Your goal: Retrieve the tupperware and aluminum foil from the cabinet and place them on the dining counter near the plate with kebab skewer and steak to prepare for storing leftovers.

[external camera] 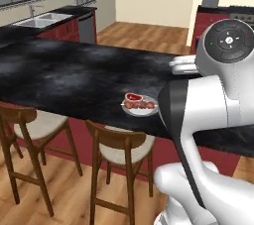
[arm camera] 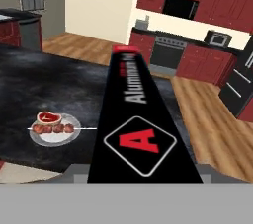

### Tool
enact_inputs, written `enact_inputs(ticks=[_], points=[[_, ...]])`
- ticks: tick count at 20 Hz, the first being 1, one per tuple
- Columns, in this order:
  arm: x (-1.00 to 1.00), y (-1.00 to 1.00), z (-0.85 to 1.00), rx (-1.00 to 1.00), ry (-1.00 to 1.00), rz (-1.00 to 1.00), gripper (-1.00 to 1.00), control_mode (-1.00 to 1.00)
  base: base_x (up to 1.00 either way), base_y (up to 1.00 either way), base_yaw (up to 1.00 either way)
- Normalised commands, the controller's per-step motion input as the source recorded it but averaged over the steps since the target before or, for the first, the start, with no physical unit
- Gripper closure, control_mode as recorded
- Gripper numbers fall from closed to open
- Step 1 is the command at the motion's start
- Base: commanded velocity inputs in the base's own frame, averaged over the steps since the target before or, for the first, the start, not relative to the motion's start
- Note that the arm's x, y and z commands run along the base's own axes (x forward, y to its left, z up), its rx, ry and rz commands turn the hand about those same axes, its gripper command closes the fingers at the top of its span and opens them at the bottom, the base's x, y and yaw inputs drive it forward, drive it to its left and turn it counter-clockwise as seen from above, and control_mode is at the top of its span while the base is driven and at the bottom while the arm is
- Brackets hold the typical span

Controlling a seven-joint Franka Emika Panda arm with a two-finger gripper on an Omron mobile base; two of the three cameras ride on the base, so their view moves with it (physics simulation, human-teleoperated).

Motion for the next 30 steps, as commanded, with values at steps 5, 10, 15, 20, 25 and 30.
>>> enact_inputs(ticks=[5, 10, 15, 20, 25, 30], points=[[0.00, 0.00, 0.00, 0.00, 0.00, 0.00, 1.00, 1.00, 0.34, 0.31, -0.57], [0.00, 0.00, 0.00, 0.00, 0.00, 0.00, 1.00, 1.00, 0.30, 0.01, -0.47], [0.08, -0.31, -0.25, 0.00, 0.06, -0.09, 1.00, -1.00, 0.00, 0.00, 0.00], [0.02, -0.28, -0.52, 0.04, 0.05, 0.20, 1.00, -1.00, 0.00, 0.00, 0.00], [0.01, -0.08, -0.67, 0.08, 0.00, 0.38, 1.00, -1.00, 0.00, 0.00, 0.00], [0.31, 0.00, -0.79, 0.11, -0.04, 0.28, 1.00, -1.00, 0.00, 0.00, 0.00]])
